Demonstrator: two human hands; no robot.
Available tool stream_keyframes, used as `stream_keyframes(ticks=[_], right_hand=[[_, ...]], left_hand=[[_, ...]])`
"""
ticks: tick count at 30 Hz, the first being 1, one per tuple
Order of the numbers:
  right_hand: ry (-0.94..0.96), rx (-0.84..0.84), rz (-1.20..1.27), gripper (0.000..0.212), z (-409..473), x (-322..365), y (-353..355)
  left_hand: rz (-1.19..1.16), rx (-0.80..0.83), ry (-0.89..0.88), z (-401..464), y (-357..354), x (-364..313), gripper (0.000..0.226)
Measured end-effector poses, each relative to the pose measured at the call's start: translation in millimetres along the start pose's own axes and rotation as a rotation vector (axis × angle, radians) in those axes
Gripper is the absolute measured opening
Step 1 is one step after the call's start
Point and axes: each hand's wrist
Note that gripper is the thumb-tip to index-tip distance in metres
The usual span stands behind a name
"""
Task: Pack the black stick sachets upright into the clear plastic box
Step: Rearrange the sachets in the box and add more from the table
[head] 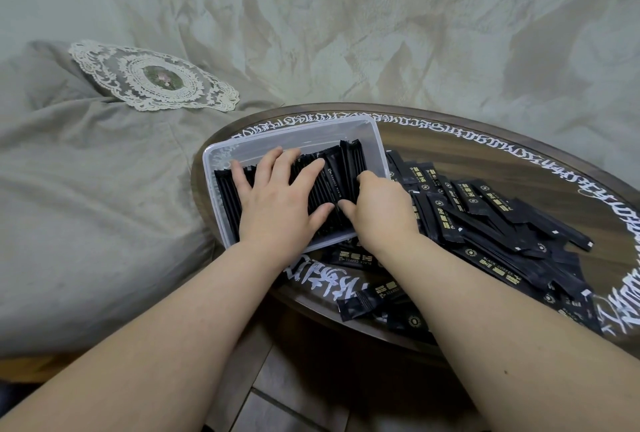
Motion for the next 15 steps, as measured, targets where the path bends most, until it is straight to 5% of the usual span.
stream_keyframes(ticks=[15], right_hand=[[0.084,0.103,0.049,0.039,-3.1,-2.8,4.5]], left_hand=[[0.021,-0.005,-0.004,-0.1,0.0,1.3,0.066]])
Point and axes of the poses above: each hand's wrist, its own z-axis towards the middle knuckle, its own y-axis out of the back of the hand, x = y × z, and after that the axes turned 15 degrees about -z, right-handed
